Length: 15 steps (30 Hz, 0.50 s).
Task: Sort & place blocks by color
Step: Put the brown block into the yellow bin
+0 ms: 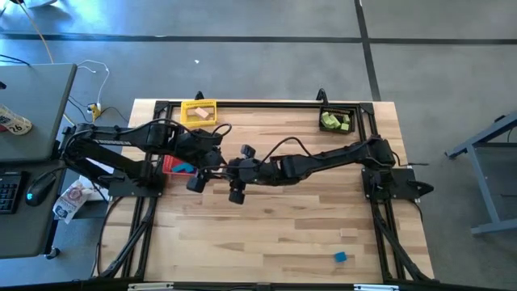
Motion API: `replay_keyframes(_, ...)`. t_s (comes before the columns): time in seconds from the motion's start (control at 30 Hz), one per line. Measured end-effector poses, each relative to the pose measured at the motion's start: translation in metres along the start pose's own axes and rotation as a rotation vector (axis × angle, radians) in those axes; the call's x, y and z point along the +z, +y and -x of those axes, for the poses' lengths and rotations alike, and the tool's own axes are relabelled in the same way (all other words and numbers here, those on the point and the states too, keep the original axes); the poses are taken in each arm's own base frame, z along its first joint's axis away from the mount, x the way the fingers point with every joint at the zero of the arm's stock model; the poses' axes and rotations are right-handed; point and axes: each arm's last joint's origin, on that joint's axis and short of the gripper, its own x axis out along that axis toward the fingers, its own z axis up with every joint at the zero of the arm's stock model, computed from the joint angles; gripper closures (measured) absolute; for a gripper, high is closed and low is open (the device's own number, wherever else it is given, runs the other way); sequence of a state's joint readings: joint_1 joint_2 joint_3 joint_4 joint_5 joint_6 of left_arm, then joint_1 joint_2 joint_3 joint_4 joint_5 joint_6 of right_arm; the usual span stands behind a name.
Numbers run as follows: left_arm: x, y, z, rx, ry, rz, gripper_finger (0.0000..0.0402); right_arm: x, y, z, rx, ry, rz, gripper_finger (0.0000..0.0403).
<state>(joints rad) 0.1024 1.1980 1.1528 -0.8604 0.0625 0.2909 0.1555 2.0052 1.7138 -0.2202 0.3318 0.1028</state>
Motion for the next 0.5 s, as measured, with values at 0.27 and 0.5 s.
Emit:
replay_keyframes(0.27,-0.0002,-0.0006,0.0002,-0.019,-0.004,-0.008,0.0251,-0.0007,0.0006,0.0001,0.01,0.008,0.0,0.0299)
replay_keyframes(0.5,0.0,-0.0008,0.0004,-0.03,-0.008,-0.022,0.0286,-0.0012,0.0014,0.0002,0.023,0.011,0.002,0.0299)
